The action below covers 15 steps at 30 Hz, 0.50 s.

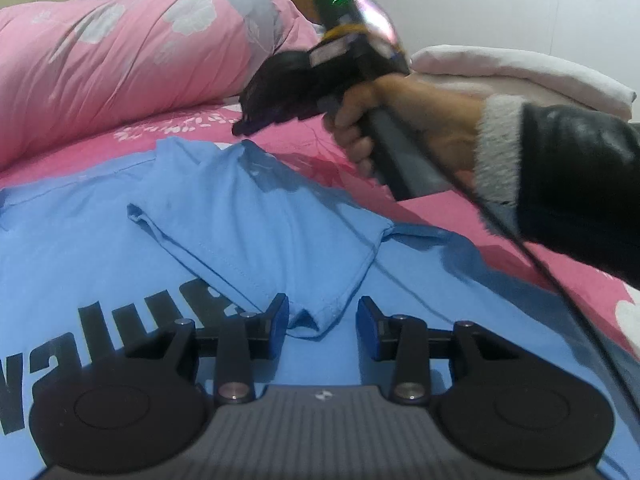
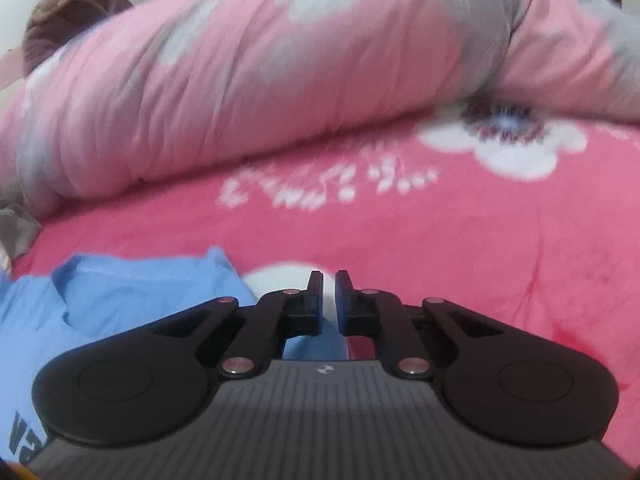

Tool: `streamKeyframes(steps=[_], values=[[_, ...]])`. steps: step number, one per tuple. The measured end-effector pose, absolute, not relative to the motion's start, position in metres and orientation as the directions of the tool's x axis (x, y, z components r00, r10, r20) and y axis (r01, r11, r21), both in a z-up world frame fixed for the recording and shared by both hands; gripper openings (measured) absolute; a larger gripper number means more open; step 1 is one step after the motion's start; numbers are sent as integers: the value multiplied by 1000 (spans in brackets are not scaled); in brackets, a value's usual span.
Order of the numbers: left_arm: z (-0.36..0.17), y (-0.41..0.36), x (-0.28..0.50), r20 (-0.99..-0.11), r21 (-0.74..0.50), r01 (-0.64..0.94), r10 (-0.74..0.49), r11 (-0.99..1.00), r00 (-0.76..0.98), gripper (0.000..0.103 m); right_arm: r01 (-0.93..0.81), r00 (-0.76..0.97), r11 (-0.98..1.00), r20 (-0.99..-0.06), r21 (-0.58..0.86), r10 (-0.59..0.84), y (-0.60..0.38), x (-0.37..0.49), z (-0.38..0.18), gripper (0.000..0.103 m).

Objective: Fold clothes

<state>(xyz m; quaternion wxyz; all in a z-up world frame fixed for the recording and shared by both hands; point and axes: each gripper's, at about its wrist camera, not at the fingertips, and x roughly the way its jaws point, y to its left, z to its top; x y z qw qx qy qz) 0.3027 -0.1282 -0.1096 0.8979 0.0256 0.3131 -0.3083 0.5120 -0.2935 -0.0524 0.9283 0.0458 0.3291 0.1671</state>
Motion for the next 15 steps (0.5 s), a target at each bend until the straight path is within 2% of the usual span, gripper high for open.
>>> streamKeyframes(steps=[3,7,10,14,15], values=[[-110,-127,302,-576,-155,569,-542,808,612,39,-449,659,877,-599,173,455,-280,485,-39,7],[-110,-127,302,-575,-155,569,-542,808,613,39,-684,428,712,-703,159,568,-246,458,-50,6],[-110,-128,302,-575,-154,569,-542,808,614,39,-718,354,674,-743,173,568,-218,466,-70,5],[-110,-127,304,-571,-164,569,-547,806,611,39,-641,412,721,-675,263,612,-206,496,-74,3],[-110,-126,304,-570,-169,568,-550,805,610,39,-619,451,745,-664,249,596,-208,498,-71,3]])
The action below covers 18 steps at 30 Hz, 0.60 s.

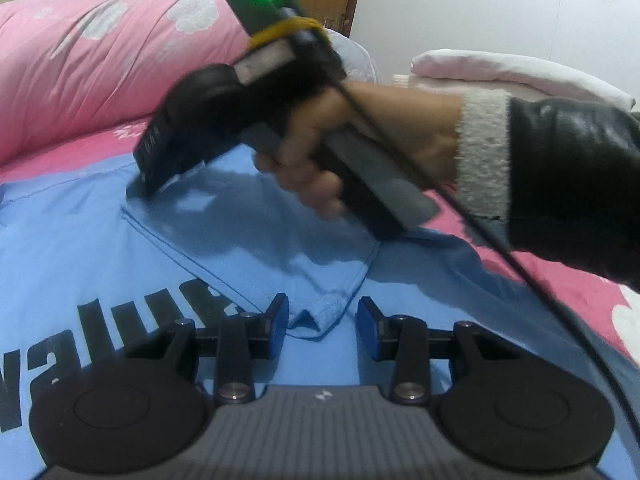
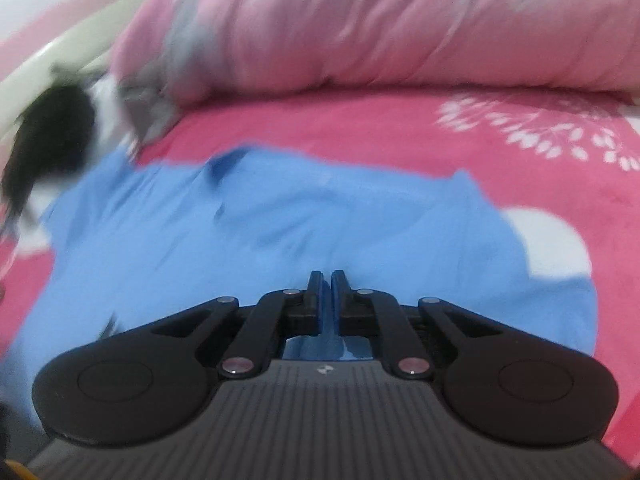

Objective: Fold clothes

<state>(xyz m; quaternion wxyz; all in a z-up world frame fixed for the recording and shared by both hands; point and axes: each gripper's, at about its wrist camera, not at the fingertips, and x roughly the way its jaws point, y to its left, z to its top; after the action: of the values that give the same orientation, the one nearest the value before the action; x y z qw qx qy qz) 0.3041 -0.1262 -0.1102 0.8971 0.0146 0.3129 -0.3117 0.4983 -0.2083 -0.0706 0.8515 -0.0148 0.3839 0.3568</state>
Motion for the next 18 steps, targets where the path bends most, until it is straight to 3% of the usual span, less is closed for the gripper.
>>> streamKeyframes(steps=[2,7,11,13,18], values=[[-110,-126,303,-568,-177,568,-555,804,608,39,-571,530,792,-640,216,556,-212,502,-62,5],[-110,-125,301,-566,-184,561,-554,807,611,39,-416,658,854,-544,313,520,-286,482,-36,6],[-110,-126,299,-565,-182,561,-553,808,612,39,-317,627,874,-610,367,484,-328,475,-54,7],[-110,-125,299,-564,-187,561,-555,807,611,39,-250,619,916,-676,314,400,-332,479,-71,4],[-111,-123,305,-560,-209,560,-567,802,604,39,-134,758,960,-599,245,259,-353,462,-58,8]])
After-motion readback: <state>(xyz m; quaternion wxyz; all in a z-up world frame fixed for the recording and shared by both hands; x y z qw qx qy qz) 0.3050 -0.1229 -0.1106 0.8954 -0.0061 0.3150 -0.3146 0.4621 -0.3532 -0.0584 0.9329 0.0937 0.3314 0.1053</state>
